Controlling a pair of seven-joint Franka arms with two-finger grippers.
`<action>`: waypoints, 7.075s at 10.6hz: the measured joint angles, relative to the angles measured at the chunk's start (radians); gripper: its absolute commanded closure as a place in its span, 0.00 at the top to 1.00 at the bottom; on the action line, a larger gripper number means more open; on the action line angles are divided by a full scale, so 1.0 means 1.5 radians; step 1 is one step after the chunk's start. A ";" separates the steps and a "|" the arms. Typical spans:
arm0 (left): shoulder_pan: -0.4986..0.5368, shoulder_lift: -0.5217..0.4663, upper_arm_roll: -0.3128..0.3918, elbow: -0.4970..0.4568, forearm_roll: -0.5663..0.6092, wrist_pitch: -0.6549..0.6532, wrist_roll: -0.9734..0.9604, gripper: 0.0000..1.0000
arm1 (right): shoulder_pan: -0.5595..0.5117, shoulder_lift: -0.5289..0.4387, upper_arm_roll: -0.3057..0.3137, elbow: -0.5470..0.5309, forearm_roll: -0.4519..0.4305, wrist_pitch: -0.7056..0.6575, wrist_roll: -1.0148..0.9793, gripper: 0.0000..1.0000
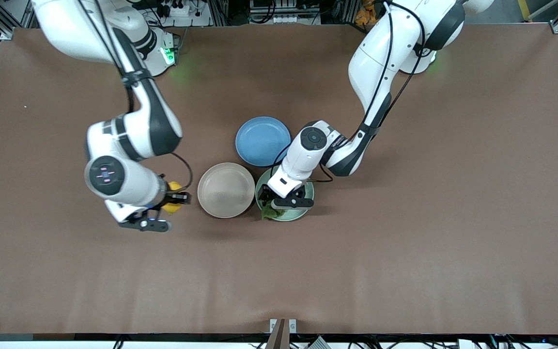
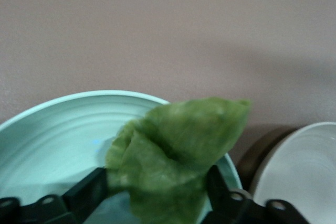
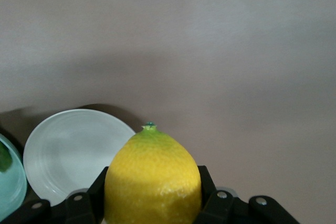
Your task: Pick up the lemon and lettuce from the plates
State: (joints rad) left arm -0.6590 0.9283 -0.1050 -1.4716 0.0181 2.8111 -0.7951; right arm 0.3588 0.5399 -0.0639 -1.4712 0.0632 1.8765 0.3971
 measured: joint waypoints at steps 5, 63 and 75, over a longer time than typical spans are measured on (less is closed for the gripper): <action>-0.012 0.000 0.017 0.002 0.000 0.008 0.000 0.00 | -0.078 -0.009 -0.001 0.072 0.000 -0.117 -0.089 0.15; 0.370 -0.373 0.014 -0.256 0.003 -0.475 0.619 1.00 | -0.269 0.074 0.004 0.097 -0.005 -0.095 -0.371 1.00; 0.391 -0.352 0.010 -0.123 -0.021 -0.475 0.592 1.00 | -0.262 -0.150 0.008 0.138 -0.005 -0.313 -0.256 1.00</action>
State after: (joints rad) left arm -0.0733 0.3998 -0.0906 -1.6560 -0.0130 2.0988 0.0921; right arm -0.0348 0.3150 -0.0521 -1.2643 0.0556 1.4063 0.0125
